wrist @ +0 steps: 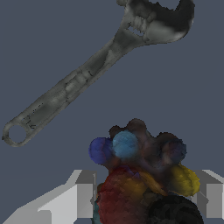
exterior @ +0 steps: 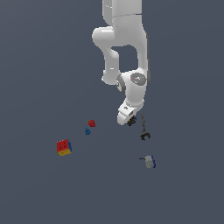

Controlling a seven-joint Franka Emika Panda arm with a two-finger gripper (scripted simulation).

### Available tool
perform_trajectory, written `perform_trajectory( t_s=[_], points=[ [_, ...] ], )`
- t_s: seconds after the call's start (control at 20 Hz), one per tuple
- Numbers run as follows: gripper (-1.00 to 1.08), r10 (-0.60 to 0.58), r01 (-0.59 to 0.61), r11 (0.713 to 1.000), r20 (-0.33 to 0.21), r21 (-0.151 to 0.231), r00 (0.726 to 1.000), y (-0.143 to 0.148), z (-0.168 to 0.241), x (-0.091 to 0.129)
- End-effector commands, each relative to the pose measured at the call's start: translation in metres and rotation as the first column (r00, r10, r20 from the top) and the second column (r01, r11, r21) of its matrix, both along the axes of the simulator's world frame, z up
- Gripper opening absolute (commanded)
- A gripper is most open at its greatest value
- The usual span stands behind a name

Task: Pick up a designated object from a clutter of objects.

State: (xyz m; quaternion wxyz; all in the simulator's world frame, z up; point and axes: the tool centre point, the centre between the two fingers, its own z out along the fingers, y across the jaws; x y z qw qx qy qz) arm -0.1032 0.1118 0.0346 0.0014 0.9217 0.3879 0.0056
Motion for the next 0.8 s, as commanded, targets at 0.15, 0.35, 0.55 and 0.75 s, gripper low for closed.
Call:
perform_trajectory(
  t_s=[0.15,0.35,0.55,0.75],
  points=[
    [-1.0,0.0,0.0,1.0,0.0,0.0,1.0,-0.001,0.006,0.001],
    [-1.0,0.0,0.0,1.0,-0.001,-0.001,1.0,-0.003,0.019,0.004],
    [-1.0,0.001,-0.001,1.0,-0.002,-0.001,1.0,-0.005,0.04,0.008],
    [-1.0,0.001,-0.001,1.0,-0.004,0.0,1.0,-0.008,0.068,0.013]
  ],
)
